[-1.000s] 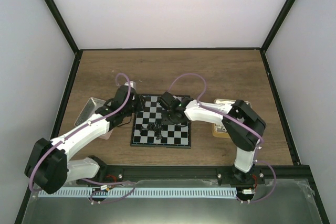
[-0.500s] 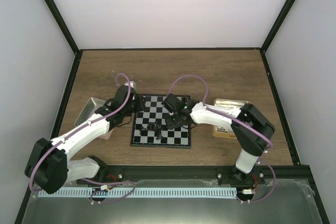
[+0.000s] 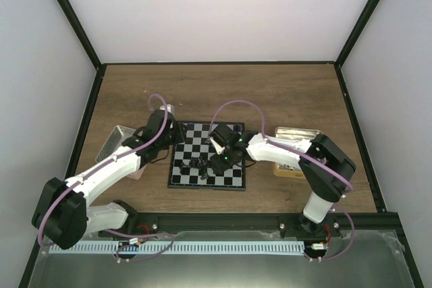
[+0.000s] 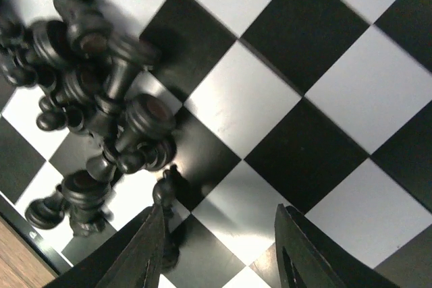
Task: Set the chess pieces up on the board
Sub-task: Move the chess piece to the chessboard, then pick up the chess piece from the chessboard.
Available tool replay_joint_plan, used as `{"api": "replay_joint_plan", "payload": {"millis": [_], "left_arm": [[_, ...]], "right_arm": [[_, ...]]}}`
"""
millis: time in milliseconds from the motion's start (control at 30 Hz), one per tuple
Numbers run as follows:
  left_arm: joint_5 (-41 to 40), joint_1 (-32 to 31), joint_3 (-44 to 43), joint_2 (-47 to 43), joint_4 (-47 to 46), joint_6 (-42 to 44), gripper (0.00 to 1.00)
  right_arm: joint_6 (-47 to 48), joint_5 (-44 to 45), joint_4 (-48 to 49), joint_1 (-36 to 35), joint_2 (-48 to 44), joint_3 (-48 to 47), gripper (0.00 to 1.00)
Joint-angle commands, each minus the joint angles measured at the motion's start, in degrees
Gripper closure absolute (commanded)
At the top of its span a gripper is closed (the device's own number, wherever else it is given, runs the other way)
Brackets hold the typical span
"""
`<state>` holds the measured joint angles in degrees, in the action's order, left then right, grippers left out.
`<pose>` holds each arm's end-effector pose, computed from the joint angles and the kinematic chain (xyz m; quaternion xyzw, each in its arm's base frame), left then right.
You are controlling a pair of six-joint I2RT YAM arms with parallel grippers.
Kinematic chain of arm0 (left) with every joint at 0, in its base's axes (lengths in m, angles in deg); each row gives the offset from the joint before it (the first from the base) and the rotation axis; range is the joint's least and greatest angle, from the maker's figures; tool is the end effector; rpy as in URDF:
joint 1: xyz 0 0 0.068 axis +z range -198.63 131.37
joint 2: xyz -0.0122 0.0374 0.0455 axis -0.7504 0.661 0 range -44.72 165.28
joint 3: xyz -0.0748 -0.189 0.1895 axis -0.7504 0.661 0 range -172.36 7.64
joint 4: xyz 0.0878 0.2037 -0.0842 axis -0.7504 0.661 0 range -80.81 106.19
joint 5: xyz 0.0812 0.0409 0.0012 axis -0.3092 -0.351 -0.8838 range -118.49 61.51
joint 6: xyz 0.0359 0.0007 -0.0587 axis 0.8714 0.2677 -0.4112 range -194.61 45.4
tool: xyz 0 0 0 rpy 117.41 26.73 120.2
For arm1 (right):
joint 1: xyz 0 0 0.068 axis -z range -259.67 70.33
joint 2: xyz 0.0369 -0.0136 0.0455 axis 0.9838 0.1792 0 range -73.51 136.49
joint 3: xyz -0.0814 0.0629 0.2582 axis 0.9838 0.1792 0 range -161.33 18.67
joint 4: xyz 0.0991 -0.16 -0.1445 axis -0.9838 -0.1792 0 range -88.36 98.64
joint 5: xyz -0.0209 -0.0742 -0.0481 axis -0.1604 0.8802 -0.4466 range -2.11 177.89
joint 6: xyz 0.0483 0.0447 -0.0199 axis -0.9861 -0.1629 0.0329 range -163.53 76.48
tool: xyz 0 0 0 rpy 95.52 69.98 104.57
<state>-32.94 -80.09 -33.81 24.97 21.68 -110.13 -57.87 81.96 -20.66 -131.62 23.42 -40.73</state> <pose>0.2121 -0.1247 0.2308 -0.0484 0.9071 -0.2004 0.3669 0.1887 0.2504 0.1762 -0.3251 0.9228 0.1521 0.1403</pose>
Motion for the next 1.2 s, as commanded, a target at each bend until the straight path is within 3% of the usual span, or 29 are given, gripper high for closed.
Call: {"api": "replay_joint_plan", "payload": {"millis": [0,367,567,900,1167], "left_arm": [[-0.12,0.44,0.05,-0.31,-0.52,0.56,0.59],[0.35,0.61,0.09,0.55,-0.97,0.64,0.58],[0.41,0.68,0.08,0.54,-1.02,0.61,0.58],[0.57,0.79,-0.05,0.70,-1.48,0.64,0.58],[0.71,0.88,0.01,0.80,-1.42,0.88,0.58]], "right_arm": [[1.94,-1.91,-1.37,-0.71,-1.04,0.73,0.52],[-5.70,3.57,-3.63,-3.59,0.62,-0.86,0.49],[-12.79,8.89,-6.03,-4.05,-1.01,-3.60,0.54],[-16.65,8.58,-6.64,-8.59,3.20,-7.05,0.50],[-18.34,9.57,-8.01,-9.09,4.01,-6.86,0.62]]}}
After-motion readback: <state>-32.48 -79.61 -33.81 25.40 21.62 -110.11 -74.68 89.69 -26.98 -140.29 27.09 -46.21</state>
